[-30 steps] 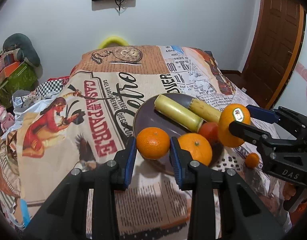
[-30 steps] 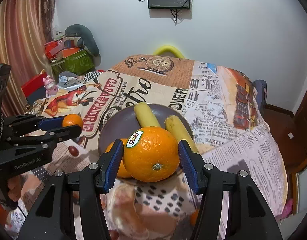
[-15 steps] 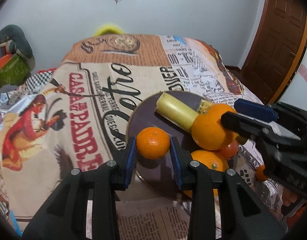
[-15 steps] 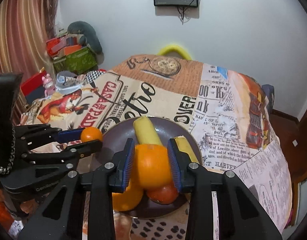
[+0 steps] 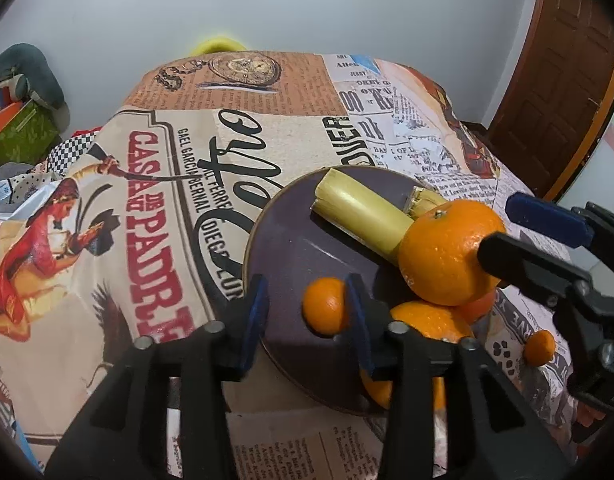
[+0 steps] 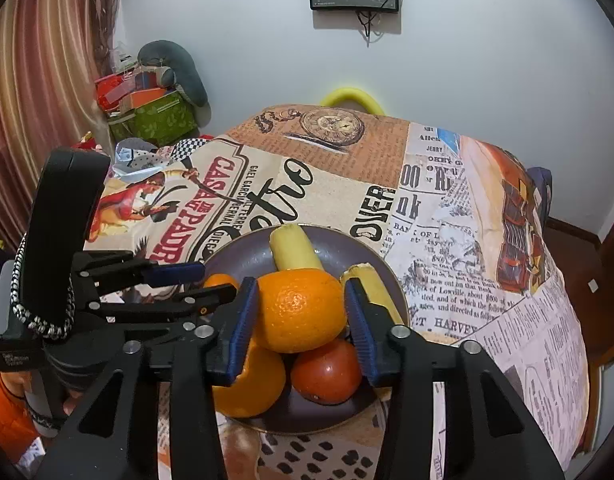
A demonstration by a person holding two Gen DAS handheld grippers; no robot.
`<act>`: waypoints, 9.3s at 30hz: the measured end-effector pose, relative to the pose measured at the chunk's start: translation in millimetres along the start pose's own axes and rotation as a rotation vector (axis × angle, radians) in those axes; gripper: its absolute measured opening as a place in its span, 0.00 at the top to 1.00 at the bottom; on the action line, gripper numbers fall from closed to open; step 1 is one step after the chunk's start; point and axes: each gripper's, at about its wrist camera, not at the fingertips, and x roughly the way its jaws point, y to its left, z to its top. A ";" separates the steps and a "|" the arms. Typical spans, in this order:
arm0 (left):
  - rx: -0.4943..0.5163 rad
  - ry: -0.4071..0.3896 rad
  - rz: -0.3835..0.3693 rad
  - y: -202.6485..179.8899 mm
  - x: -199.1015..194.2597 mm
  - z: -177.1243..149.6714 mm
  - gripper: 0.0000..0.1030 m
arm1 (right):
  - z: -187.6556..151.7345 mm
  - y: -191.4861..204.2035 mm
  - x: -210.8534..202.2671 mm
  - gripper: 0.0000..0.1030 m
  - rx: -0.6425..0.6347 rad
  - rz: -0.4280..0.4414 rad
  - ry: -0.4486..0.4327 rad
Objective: Organize fruits
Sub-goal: 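Lower the large orange and tangerine onto the plate and open both tools, then grasp the pale bread-like fruit with the left tool while the right tool grasps a tangerine, then carry the pale fruit and tangerine over the grey plate with both tools, then lower the pale fruit and tangerine onto the plate and open both tools, then lower the right tool onto the small red fruit and close it, then carry the small red fruit to the grey plate with the right tool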
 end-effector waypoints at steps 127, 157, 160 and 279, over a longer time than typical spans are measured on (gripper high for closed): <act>-0.035 -0.058 -0.053 -78.6 -112.7 -83.7 0.80 | -94.6 -28.1 -100.9 0.67 0.118 -0.077 0.024; -0.064 -0.166 0.057 -0.7 -96.0 -14.3 0.80 | -22.1 -2.7 -55.2 0.67 0.041 -0.038 -0.068; -0.053 -0.158 0.060 1.9 -83.8 -7.3 0.80 | -12.7 -3.6 -48.5 0.67 0.038 -0.043 -0.080; -0.129 0.049 0.122 57.2 -35.2 -86.4 0.57 | -78.0 13.1 -20.0 0.81 0.049 -0.010 0.148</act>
